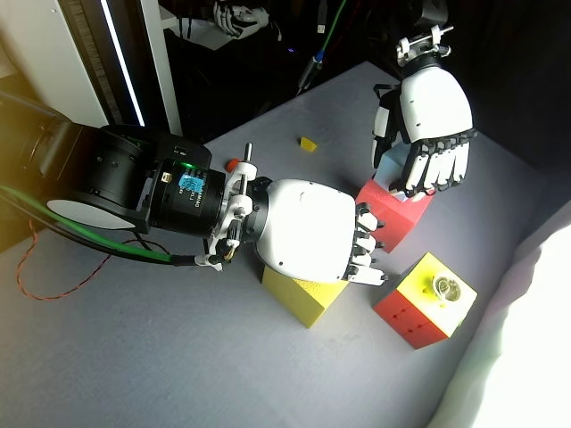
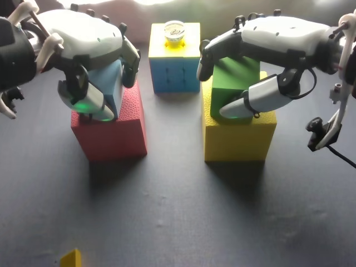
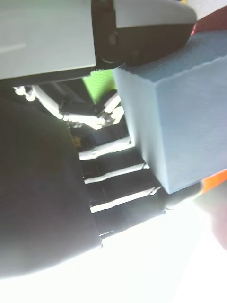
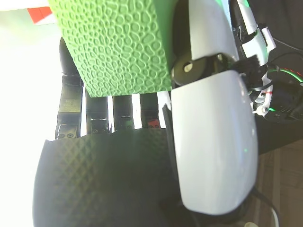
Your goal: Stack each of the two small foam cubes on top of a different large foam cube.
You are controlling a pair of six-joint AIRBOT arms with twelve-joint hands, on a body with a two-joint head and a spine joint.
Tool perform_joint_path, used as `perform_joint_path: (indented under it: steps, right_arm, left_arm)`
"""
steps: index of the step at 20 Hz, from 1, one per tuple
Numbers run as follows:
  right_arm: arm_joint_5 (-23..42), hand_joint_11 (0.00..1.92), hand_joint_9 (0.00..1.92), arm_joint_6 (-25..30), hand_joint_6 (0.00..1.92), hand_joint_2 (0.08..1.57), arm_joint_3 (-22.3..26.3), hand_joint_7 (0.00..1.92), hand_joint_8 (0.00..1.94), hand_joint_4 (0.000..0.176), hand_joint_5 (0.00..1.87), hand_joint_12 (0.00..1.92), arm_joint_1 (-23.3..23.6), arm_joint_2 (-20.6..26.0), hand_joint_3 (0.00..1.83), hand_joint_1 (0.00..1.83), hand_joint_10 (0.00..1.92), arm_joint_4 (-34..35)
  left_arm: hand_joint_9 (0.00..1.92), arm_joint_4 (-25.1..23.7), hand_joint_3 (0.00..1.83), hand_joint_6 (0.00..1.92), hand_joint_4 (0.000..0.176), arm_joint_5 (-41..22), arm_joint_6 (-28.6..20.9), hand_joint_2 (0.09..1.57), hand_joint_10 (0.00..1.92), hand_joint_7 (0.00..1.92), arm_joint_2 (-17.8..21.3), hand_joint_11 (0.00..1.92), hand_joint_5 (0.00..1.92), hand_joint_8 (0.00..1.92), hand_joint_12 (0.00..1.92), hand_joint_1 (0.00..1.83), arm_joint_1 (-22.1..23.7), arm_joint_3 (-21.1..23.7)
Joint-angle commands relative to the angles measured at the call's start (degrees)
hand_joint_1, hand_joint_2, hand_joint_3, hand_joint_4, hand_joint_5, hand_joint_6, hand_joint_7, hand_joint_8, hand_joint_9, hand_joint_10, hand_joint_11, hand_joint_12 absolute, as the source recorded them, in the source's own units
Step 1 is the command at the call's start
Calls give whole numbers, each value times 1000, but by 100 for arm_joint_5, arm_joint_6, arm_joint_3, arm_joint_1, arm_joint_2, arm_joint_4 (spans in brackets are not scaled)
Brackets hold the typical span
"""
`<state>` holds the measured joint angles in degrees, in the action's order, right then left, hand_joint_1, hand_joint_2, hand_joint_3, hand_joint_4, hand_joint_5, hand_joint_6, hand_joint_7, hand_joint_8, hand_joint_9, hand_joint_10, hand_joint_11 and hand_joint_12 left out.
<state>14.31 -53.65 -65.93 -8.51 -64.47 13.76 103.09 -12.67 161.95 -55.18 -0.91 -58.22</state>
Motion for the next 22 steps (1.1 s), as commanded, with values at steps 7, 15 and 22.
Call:
perform_joint_path:
  steps: [7, 15, 22]
  right_arm:
    - [25, 70, 626, -50, 0, 1146, 1, 649, 0, 0, 588, 1195, -57, 26, 0, 955, 2, -66]
    - [35, 5, 388, -53, 1, 1031, 2, 394, 1, 0, 339, 876, -71, 28, 0, 884, 1, -66]
    - [102, 0, 225, -46, 0, 989, 21, 218, 2, 0, 160, 607, -91, 30, 0, 717, 0, -64]
  left_arm:
    - [371, 81, 7, 59, 0, 116, -15, 1150, 524, 560, 9, 1, 401, 33, 1397, 791, -23, -1]
    - [361, 194, 0, 11, 0, -8, -17, 1031, 126, 398, 49, 0, 245, 11, 1118, 668, 57, 62]
    - [322, 258, 0, 3, 0, -82, -21, 966, 49, 321, 168, 0, 197, 1, 907, 632, 170, 125]
